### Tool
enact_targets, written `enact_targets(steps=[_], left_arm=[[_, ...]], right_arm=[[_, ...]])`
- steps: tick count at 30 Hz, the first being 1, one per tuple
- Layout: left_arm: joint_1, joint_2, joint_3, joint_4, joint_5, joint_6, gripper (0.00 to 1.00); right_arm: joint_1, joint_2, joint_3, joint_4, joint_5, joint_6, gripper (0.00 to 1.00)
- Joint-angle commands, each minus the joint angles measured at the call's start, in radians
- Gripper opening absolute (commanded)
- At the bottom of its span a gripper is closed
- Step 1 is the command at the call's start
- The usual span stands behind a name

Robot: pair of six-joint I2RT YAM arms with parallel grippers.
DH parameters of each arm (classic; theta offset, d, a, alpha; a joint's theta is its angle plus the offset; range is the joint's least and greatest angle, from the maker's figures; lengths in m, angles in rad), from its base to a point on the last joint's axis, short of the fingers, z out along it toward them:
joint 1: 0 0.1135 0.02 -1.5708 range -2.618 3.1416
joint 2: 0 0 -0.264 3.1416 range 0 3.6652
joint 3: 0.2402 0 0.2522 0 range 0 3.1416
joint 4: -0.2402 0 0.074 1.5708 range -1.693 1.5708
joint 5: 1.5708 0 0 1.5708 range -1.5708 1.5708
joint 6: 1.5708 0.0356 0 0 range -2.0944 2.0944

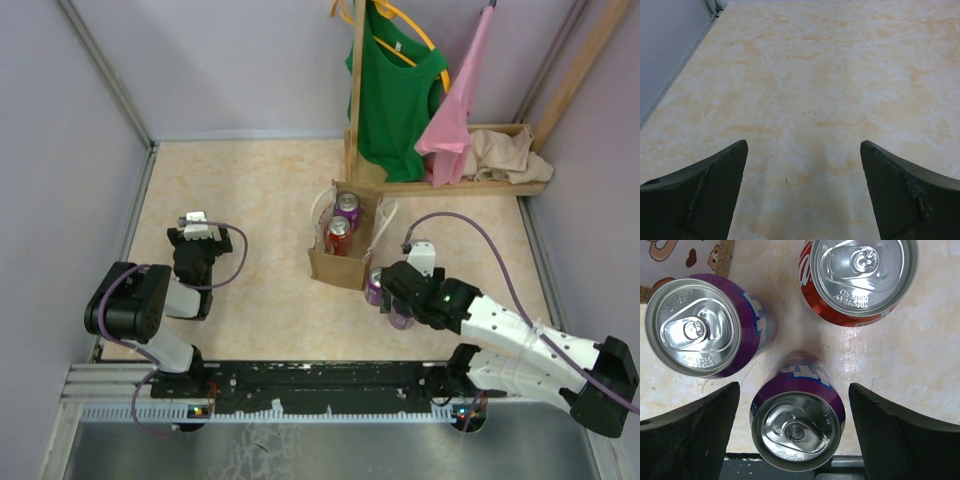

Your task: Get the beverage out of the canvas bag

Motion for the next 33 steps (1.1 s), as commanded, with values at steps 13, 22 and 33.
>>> enact_targets(steps=[13, 22, 33], left_arm=[[0.0, 0.007, -0.006, 0.037, -0.006, -0.01, 1.0], [0.0, 0.007, -0.006, 0.037, -0.006, -0.01, 1.0], [0.0, 0.008, -0.006, 0.037, -0.006, -0.011, 1.0]], right_arm=[[0.013, 0.036, 0.509, -0.142, 0.161, -0.149, 0.87], [0.027, 0.26, 0.818, 0.049, 0.13, -0.44, 0.81], [-0.109, 0.58, 0.862, 0.206, -0.112, -0.515, 0.56]])
